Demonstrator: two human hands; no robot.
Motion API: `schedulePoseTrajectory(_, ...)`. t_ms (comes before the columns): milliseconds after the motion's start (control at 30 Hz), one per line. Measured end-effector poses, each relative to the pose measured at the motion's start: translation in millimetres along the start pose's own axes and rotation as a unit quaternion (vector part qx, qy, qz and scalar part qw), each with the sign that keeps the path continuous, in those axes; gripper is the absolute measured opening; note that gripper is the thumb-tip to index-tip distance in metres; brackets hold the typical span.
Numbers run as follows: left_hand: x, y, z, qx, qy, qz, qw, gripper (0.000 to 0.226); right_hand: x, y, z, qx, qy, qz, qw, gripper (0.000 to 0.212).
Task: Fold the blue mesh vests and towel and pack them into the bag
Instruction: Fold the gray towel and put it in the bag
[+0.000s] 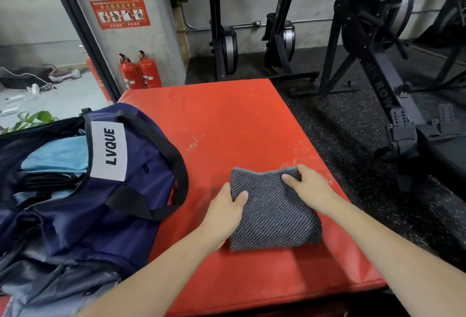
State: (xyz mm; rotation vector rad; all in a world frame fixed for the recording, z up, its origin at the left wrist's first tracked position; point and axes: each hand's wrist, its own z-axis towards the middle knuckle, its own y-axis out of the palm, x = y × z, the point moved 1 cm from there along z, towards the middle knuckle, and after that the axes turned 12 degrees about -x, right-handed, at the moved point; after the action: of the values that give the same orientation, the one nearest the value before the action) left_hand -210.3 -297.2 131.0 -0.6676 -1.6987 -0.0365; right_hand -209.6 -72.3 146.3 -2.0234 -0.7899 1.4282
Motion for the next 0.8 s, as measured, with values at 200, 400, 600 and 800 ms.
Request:
schedulePoseTrajectory(200, 15.9, 0.1, -2.9, 0.075, -0.007, 0.121, 0.990, 0.028, 3.2, 2.1, -8.2, 0.064, 0.023, -0.095, 0.993, 0.034)
schedulePoseTrajectory(400, 13.9, -9.3, 0.7, 0.128, 0.092, 0.450, 0.879, 0.055, 6.0, 4.5, -13.5, 0.093, 0.088, -0.114, 0.985, 0.060)
schedulePoseTrajectory(600, -1.1, -15.2, 15.9, -0.035, 0.179, 0.476, 0.860, 0.035, 11.6, -6.3, -17.1, -0.016, 0.147, -0.011, 0.989, 0.060)
schedulePoseTrajectory(800, 15.7, -13.1, 7.5, 0.030, 0.159, 0.476, 0.864, 0.035, 9.1, -10.0, -30.8, -0.116, 0.003, 0.240, 0.964, 0.031)
